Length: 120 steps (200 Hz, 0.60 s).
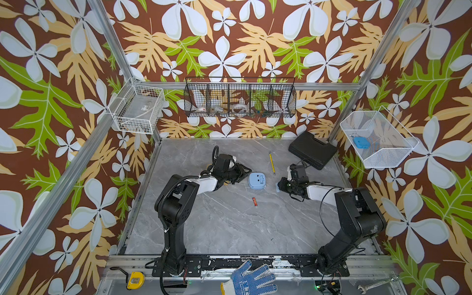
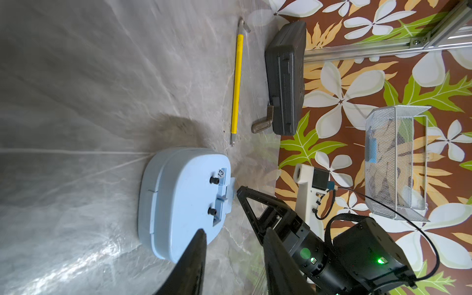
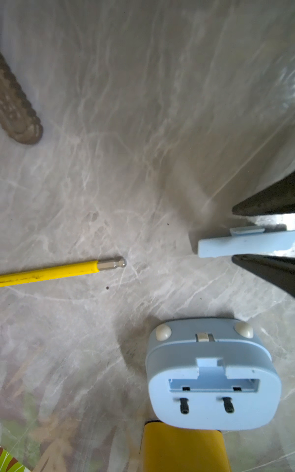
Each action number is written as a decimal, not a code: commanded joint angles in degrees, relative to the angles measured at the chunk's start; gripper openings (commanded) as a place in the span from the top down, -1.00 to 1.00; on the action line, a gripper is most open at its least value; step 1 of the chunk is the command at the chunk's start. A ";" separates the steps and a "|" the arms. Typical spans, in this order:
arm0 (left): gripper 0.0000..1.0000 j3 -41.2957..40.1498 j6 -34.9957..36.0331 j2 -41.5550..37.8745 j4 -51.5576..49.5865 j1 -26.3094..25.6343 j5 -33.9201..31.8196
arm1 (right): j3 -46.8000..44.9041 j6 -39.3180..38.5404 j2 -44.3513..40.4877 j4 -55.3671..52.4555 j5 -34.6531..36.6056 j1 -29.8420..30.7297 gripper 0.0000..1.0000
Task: Insert the battery into the alarm
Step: Place the cover at the center of the board, then pick up the battery at the center of the board.
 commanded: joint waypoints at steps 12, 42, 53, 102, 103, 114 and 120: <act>0.17 2.30 6.95 -1.69 -6.55 0.00 -3.07 | 1.11 -2.97 -2.46 -2.45 3.58 0.06 0.14; 0.15 3.40 10.34 -2.74 -9.01 0.50 -4.06 | 3.30 -8.88 -6.06 -6.33 3.51 0.68 0.04; 0.15 3.26 10.66 -3.13 -9.04 1.24 -4.11 | 5.50 -12.76 -6.72 -8.80 1.64 1.85 0.05; 0.15 1.75 13.15 -6.70 -10.13 5.09 -4.83 | 18.75 -24.81 1.63 -23.24 -1.74 17.44 0.19; 0.15 1.70 13.16 -6.73 -10.20 5.18 -4.84 | 18.93 -24.89 1.75 -23.41 -1.73 17.71 0.19; 0.15 0.93 13.51 -7.74 -10.18 5.94 -5.06 | 20.59 -24.90 4.02 -24.56 -1.01 20.68 0.19; 0.15 0.42 13.55 -8.14 -10.21 6.27 -5.17 | 21.42 -24.55 5.21 -25.08 -0.86 21.83 0.20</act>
